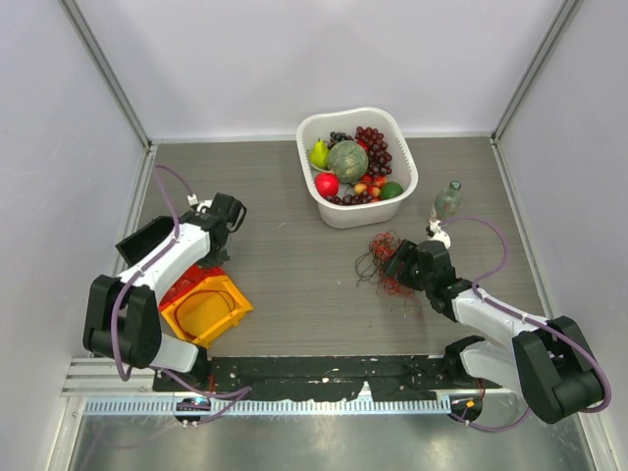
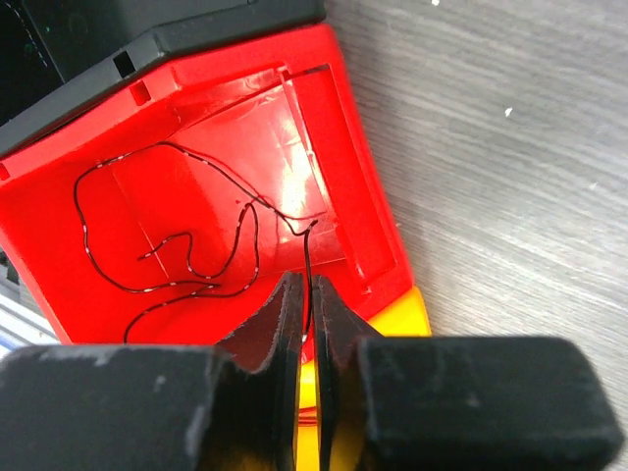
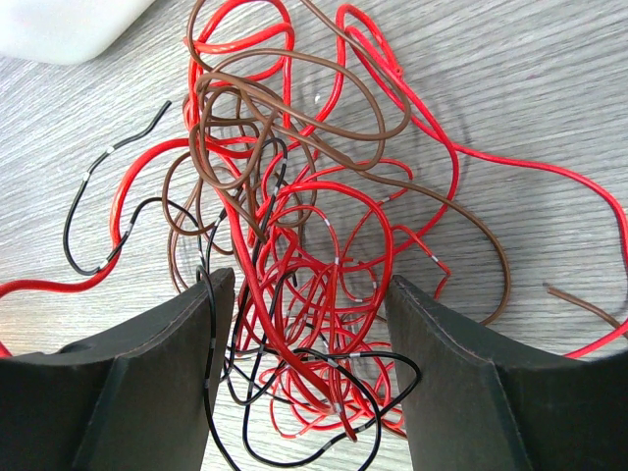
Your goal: Untangle the cables
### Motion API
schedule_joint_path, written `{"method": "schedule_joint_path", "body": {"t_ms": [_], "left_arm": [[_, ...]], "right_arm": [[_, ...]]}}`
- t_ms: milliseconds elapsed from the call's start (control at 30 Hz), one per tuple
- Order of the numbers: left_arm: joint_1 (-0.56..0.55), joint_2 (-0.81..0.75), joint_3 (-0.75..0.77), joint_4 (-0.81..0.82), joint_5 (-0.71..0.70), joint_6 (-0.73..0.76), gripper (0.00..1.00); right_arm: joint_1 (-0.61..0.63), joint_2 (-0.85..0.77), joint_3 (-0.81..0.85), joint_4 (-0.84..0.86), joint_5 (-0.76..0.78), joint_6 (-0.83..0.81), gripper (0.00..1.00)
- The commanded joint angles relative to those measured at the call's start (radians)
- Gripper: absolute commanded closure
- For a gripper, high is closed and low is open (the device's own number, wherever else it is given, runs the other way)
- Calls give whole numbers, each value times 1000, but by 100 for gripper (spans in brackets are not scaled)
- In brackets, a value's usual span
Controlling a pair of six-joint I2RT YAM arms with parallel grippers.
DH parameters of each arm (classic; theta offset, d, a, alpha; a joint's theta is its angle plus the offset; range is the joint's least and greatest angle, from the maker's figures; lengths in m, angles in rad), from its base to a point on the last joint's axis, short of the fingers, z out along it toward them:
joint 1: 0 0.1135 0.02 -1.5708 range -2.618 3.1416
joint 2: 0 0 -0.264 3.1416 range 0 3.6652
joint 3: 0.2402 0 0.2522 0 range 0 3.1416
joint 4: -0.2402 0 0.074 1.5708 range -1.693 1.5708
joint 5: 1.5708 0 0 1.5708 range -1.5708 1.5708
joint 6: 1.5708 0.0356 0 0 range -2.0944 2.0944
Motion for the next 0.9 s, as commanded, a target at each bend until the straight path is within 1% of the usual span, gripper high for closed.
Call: {"method": "schedule_joint_path", "body": {"t_ms": [0, 67, 167, 267, 367, 467, 500, 533, 567, 667, 700, 800, 833, 867], "left_arm": [[-4, -57, 51, 45, -31, -40, 92], [-1, -64, 54, 45, -51, -43, 99], [20, -85, 50, 70, -68, -40, 100], [94, -154, 11, 151, 16, -15, 100], [184, -201, -39, 216, 101, -30, 100], [273, -197, -50, 217, 118, -70, 100], [301, -189, -53, 213, 138, -70, 100], [306, -177, -56, 214, 168, -70, 100], [344, -169, -61, 213, 190, -78, 100], [352, -162, -69, 203, 250, -105, 100], [350, -166, -67, 197, 262, -112, 95], [350, -206, -52, 170, 256, -132, 46], [350, -226, -44, 161, 262, -135, 38], [352, -252, -38, 154, 274, -138, 33]], "right_arm": [[1, 1, -13, -41, -13, -7, 32], [1, -2, -13, -43, -8, -7, 32], [1, -5, -16, -44, -5, -7, 32], [1, -12, -19, -44, -11, -7, 32], [1, -7, -18, -41, -8, -7, 32], [1, 1, -13, -43, -11, -7, 32], [1, -2, -15, -43, -13, -9, 32], [2, -4, -16, -41, -13, -9, 32], [3, -4, -16, -40, -11, -7, 32], [1, 8, -12, -37, -7, -9, 32], [-1, 19, -9, -37, -5, -7, 32], [2, 34, -4, -34, -16, -16, 32], [1, 38, -2, -31, -16, -18, 33], [2, 42, -1, -27, -16, -19, 34]]}}
